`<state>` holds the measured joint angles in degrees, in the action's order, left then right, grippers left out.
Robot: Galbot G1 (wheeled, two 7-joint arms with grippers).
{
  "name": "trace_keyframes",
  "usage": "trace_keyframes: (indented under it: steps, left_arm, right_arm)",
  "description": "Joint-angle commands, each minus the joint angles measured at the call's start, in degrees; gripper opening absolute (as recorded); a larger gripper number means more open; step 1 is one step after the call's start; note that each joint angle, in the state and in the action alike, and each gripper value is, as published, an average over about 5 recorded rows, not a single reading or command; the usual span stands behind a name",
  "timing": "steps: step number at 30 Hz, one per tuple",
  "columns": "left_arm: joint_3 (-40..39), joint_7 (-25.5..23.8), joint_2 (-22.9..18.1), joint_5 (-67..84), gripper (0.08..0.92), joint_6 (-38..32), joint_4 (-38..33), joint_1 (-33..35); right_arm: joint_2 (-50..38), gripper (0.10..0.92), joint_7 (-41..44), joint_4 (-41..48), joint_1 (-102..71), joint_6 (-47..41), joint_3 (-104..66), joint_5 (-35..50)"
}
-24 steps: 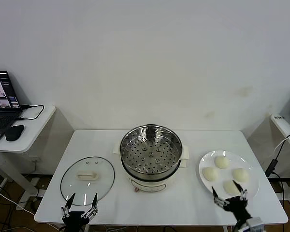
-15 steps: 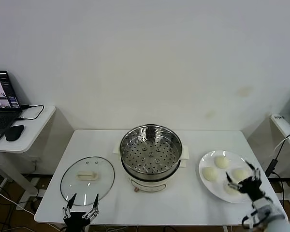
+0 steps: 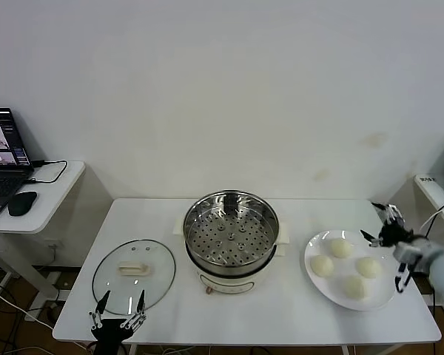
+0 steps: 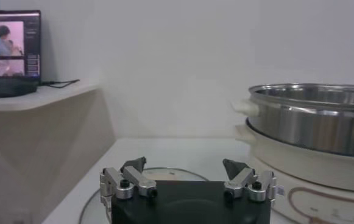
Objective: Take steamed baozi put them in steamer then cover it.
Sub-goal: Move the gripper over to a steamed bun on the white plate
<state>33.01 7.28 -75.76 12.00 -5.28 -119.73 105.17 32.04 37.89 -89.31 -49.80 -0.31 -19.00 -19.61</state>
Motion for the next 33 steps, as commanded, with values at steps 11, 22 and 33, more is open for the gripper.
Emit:
trace_keyframes:
  steps: [11, 22, 33]
  left_arm:
    - [3.3, 1.4, 1.1, -0.3, 0.823, 0.6, 0.6, -1.7]
    - [4.3, 1.3, 1.3, -0.3, 0.823, 0.6, 0.6, -1.7]
    - [5.1, 1.1, 1.5, -0.6, 0.823, 0.6, 0.1, -1.5]
  right_arm:
    - [-3.2, 0.823, 20.8, 17.5, 44.5, -4.6, 53.5, 7.9]
    - [-1.2, 0.823, 20.3, 20.2, 41.7, -4.2, 53.7, 6.0]
    - [3.9, 0.822, 18.8, 24.0, 39.1, -4.4, 51.9, 5.0]
